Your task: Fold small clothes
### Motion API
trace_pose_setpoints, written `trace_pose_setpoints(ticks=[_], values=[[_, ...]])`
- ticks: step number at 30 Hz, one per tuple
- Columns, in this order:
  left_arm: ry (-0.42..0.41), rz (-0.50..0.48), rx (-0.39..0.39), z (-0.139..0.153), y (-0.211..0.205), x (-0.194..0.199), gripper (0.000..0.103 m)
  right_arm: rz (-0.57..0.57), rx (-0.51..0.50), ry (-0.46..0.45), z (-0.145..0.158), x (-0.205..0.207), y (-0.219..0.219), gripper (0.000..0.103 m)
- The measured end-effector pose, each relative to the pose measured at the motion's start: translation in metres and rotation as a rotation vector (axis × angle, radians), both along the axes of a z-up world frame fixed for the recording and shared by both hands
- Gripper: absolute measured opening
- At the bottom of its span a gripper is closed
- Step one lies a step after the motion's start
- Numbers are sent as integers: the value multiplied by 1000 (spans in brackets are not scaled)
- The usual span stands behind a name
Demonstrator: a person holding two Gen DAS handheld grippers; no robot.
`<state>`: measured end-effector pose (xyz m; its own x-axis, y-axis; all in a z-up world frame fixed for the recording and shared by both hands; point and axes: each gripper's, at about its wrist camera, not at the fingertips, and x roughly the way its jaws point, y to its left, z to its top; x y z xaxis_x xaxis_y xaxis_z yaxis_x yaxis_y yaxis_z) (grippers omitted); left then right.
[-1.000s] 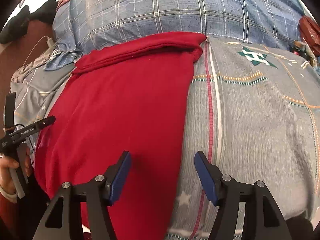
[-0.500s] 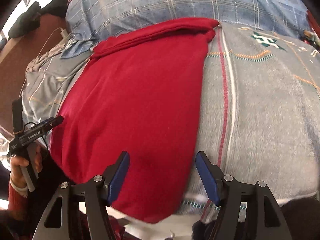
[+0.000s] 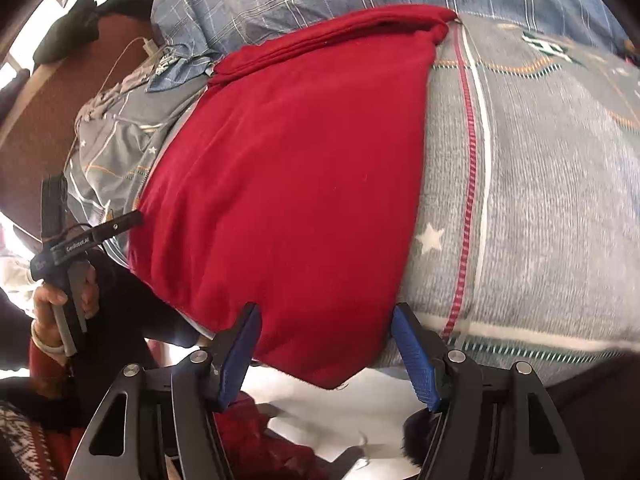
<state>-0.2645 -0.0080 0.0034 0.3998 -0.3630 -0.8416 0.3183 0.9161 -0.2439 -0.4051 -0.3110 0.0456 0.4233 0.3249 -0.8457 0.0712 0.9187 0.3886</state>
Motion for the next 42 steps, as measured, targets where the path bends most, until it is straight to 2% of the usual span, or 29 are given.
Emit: trace_pose_setpoints(ticks=[3, 9, 13, 16, 20, 25, 28, 31, 32, 33, 35, 36, 37, 38, 40, 42], values=[[59, -9, -26, -1, 4, -3, 97, 19, 28, 6, -1, -4, -1, 55], [119, 36, -55, -3, 13, -7, 97, 59, 104, 21, -5, -5, 11, 54], [118, 49, -54, -2, 11, -8, 97, 77, 105, 6, -7, -7, 16, 55], [127, 2, -46, -2, 6, -9, 96, 85, 109, 2, -6, -8, 18, 55], [125, -29, -74, 3, 4, -14, 93, 85, 116, 3, -7, -8, 19, 55], [195, -65, -53, -8, -1, -20, 90, 85, 130, 10, -10, -5, 15, 55], [188, -61, -47, -8, -3, -20, 90, 89, 130, 2, -10, -5, 16, 55], [188, -29, -95, -4, 0, -16, 90, 82, 136, -3, -11, -4, 15, 55], [192, -26, -115, -3, -1, -15, 88, 83, 135, -3, -11, -4, 15, 55], [194, -32, -126, -3, 1, -14, 75, 89, 129, -3, -10, -4, 15, 55], [188, -50, -102, -2, -2, -14, 64, 107, 107, -2, -9, -4, 16, 55], [177, -63, -80, -1, -4, -14, 64, 115, 96, -2, -8, -3, 20, 48], [167, -75, -61, 0, -4, -15, 63, 133, 77, -12, -4, -4, 22, 32], [163, -81, -56, 0, -5, -16, 56, 142, 71, -27, -1, -3, 25, 27], [173, -83, -81, 0, -4, -16, 55, 158, 110, -64, 5, -2, 19, 25], [186, -63, -94, -3, -1, -12, 55, 154, 113, -59, 3, 2, 16, 25]])
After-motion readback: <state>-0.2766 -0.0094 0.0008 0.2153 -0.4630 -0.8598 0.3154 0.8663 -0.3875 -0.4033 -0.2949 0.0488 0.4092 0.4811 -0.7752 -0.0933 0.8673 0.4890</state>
